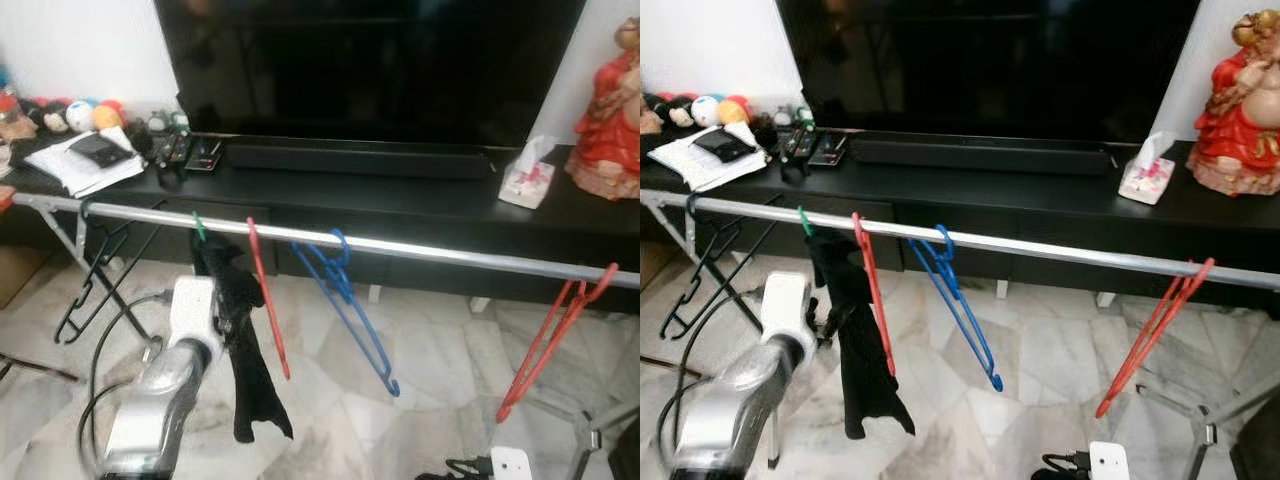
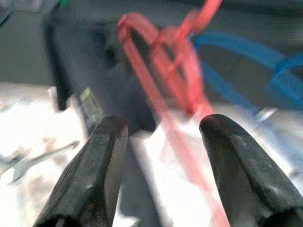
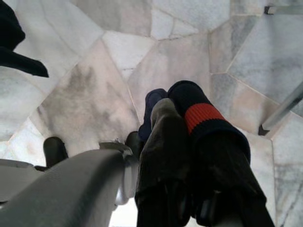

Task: Hang hanger

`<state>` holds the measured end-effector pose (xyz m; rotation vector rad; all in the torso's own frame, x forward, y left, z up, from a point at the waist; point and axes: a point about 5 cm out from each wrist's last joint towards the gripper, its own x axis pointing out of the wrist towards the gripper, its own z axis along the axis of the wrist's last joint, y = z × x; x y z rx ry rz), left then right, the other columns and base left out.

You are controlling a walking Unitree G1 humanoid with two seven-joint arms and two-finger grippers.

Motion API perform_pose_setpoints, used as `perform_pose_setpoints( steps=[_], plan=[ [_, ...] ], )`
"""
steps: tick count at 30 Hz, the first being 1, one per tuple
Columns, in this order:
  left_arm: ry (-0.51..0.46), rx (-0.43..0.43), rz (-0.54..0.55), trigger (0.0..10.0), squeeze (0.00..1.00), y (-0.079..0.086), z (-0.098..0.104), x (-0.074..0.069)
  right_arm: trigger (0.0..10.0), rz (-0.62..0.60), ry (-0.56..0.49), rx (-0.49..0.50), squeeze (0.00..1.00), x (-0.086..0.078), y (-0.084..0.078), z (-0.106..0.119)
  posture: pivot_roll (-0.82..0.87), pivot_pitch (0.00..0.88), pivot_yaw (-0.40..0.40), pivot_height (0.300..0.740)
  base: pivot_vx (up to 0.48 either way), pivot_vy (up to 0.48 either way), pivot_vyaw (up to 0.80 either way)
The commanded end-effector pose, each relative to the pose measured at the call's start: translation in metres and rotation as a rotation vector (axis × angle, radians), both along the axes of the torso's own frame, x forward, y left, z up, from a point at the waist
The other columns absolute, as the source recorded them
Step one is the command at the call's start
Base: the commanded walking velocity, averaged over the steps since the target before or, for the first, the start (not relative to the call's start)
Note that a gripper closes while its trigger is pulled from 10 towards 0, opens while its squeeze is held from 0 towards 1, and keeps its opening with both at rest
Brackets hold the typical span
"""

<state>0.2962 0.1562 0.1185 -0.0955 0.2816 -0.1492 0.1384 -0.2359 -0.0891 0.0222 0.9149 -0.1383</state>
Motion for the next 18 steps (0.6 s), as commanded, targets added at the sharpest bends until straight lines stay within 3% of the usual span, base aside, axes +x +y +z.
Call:
perform_pose_setpoints(
  steps=[1, 7, 12, 18],
  plan=[
    [0.046, -0.036, 0.001, 10.0, 0.0, -0.004, -0.002, 0.002, 10.0, -0.006, -0.006, 0.005, 0.0, 0.002, 0.002, 0.0, -0.14, 0.005, 0.02, 0.74, 0.0, 0.0, 0.0],
    [0.057, -0.061, -0.062, 10.0, 0.0, -0.02, 0.011, 0.007, 10.0, -0.005, -0.01, 0.009, 0.0, 0.006, 0.009, 0.0, -0.14, 0.008, 0.018, 0.74, 0.0, 0.0, 0.0],
    [0.103, 0.017, 0.018, 10.0, 0.0, -0.018, 0.005, 0.017, 10.0, 0.001, -0.021, 0.015, 0.0, 0.013, 0.017, 0.0, -0.14, 0.01, 0.016, 0.74, 0.0, 0.0, 0.0],
    [0.143, 0.036, 0.074, 10.0, 0.0, -0.025, 0.001, 0.028, 10.0, 0.009, -0.033, 0.018, 0.0, 0.018, 0.019, 0.002, -0.15, 0.012, 0.011, 0.74, 0.0, 0.0, 0.0]
  ],
)
